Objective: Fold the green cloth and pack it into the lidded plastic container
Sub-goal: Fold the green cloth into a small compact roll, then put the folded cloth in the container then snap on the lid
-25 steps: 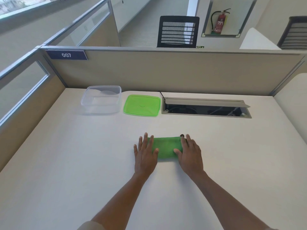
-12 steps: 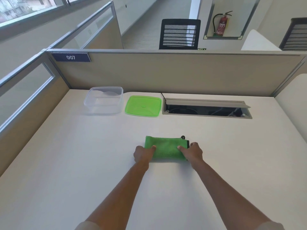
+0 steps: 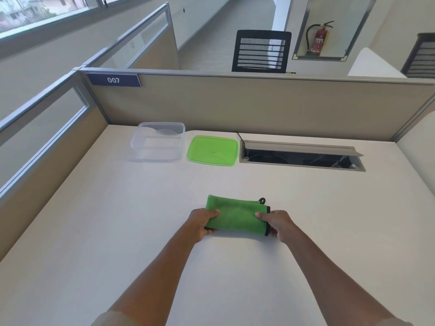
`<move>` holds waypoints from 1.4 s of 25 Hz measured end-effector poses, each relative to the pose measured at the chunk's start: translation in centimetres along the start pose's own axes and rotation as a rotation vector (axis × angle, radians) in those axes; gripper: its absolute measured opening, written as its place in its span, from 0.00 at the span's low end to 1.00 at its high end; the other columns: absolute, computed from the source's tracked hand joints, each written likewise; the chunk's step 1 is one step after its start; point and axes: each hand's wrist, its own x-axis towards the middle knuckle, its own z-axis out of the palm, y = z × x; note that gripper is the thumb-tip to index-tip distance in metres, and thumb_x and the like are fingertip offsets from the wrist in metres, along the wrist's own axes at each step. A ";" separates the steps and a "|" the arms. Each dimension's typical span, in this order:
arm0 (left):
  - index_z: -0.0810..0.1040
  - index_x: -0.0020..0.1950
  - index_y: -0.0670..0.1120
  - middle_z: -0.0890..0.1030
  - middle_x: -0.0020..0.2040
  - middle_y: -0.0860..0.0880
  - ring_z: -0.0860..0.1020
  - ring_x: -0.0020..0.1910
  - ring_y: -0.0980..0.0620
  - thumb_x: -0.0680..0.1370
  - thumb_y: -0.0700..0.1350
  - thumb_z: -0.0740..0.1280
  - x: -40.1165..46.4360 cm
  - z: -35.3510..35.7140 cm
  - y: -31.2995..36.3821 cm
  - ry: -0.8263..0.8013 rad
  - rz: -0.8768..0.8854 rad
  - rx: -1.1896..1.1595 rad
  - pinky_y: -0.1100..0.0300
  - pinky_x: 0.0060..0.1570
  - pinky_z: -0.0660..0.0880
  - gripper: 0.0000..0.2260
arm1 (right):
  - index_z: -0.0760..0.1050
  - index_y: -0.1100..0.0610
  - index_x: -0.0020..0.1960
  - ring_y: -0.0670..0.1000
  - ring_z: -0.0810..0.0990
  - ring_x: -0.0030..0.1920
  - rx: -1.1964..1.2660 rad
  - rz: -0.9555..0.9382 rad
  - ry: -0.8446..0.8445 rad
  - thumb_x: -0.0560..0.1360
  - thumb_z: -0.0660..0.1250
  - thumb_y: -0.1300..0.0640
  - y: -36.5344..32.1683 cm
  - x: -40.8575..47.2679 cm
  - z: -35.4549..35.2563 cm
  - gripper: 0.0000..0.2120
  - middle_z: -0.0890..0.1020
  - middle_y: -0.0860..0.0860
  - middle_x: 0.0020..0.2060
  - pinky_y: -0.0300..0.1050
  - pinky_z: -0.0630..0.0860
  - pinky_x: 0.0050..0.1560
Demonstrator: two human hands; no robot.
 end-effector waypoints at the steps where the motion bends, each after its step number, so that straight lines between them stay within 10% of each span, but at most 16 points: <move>1: 0.75 0.58 0.38 0.80 0.50 0.41 0.78 0.50 0.43 0.75 0.35 0.72 0.1 -0.6 0.1 -0.005 0.005 0.000 0.48 0.45 0.78 0.13 | 0.75 0.62 0.44 0.55 0.80 0.39 -0.002 -0.011 -0.019 0.70 0.76 0.62 -0.1 -0.2 0.5 0.10 0.81 0.57 0.42 0.47 0.78 0.36; 17: 0.79 0.56 0.40 0.82 0.51 0.43 0.80 0.49 0.48 0.76 0.44 0.72 4.1 -15.0 14.2 0.006 0.339 0.199 0.52 0.49 0.80 0.12 | 0.77 0.61 0.56 0.54 0.82 0.44 -0.042 -0.339 -0.151 0.75 0.71 0.60 -10.6 -0.2 16.2 0.11 0.82 0.57 0.48 0.48 0.81 0.42; 28: 0.81 0.45 0.42 0.81 0.43 0.43 0.78 0.43 0.43 0.77 0.51 0.69 10.7 -21.4 31.1 0.375 0.631 0.622 0.55 0.42 0.72 0.12 | 0.75 0.51 0.46 0.54 0.80 0.42 -0.216 -0.561 -0.024 0.71 0.72 0.50 -24.7 6.4 29.2 0.09 0.83 0.54 0.44 0.53 0.79 0.48; 35: 0.79 0.50 0.45 0.81 0.48 0.44 0.74 0.57 0.41 0.78 0.54 0.62 16.1 -21.3 33.4 0.590 0.591 0.950 0.48 0.52 0.66 0.13 | 0.77 0.58 0.52 0.55 0.79 0.49 -0.448 -0.603 0.075 0.72 0.72 0.49 -26.8 11.8 33.1 0.15 0.81 0.53 0.48 0.44 0.71 0.45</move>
